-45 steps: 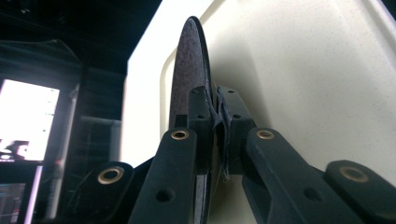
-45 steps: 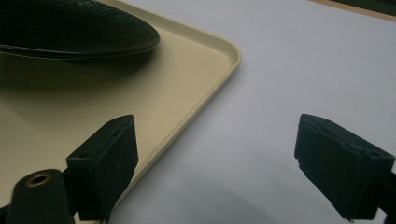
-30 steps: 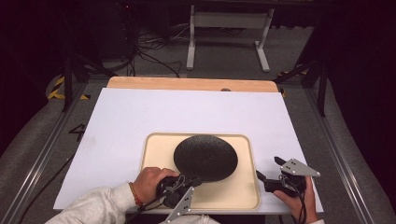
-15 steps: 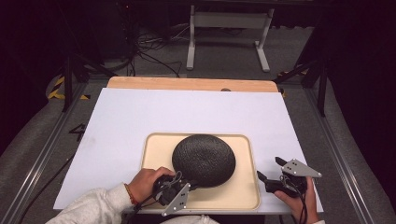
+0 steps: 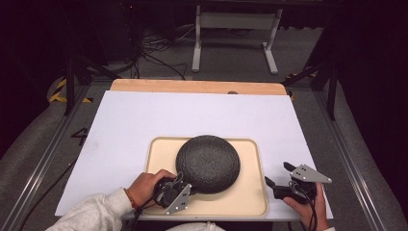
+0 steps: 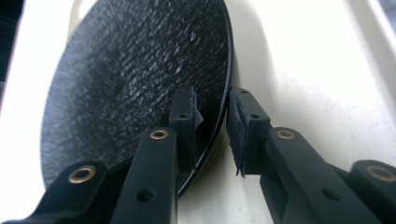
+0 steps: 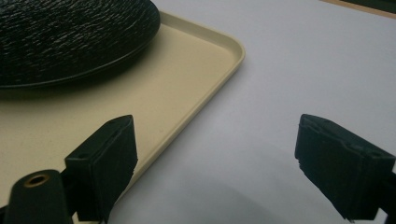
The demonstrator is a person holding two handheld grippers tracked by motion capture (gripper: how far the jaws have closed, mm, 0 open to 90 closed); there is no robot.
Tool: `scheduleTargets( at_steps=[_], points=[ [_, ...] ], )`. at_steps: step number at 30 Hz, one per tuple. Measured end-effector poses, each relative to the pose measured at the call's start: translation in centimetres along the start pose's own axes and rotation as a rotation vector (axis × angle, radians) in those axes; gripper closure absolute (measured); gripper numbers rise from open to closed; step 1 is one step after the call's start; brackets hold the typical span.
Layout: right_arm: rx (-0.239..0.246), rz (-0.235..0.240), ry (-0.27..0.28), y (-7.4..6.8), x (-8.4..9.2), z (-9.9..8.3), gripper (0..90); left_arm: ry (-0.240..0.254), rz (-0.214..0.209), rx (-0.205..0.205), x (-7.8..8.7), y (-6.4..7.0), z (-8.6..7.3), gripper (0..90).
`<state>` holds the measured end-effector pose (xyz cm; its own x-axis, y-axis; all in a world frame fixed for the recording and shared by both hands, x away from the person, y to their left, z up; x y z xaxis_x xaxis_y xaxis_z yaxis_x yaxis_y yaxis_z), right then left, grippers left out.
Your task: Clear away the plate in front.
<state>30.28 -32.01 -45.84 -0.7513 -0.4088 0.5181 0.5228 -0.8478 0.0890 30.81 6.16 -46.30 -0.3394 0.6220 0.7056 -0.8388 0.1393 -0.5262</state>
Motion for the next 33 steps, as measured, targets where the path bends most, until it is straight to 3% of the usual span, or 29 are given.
scheduleTargets(
  at_steps=[4, 9, 14, 18, 26, 33],
  points=[
    [-0.001, 0.001, -0.001, 0.1, 0.0, -0.1, 13.2, 0.008, -0.008, 0.041, 0.0, 0.0, -0.2, 71.5],
    [0.003, 0.003, -0.002, 0.0, 0.0, -0.1, 13.0, 0.061, -0.041, 0.099, 0.5, -0.3, -0.3, 73.4],
    [0.012, 0.0, -0.008, -0.1, -0.1, -0.1, 12.7, 0.055, -0.048, 0.107, 0.3, -0.2, -0.3, 72.1],
    [0.012, 0.001, -0.001, -0.1, 0.1, 0.0, 12.6, 0.06, -0.047, 0.108, 0.2, -0.1, 0.0, 69.6],
    [0.014, 0.002, 0.005, -0.1, 0.1, 0.0, 12.2, 0.127, -0.029, 0.197, 1.1, -1.3, -0.3, 62.0],
    [0.018, -0.001, 0.007, -0.2, 0.1, 0.1, 11.8, 0.146, -0.014, 0.233, 1.6, -1.9, -0.5, 54.2]
  ],
)
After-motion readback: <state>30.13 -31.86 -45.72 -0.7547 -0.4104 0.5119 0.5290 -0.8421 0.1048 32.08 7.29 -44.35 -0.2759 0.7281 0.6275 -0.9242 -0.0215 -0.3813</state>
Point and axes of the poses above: each handheld gripper's, and its own axes: x roughly backward along the jaws, z roughly out of its top, y roughly to its right, the point moved 2 cm from there along -x, roughly forward along the jaws
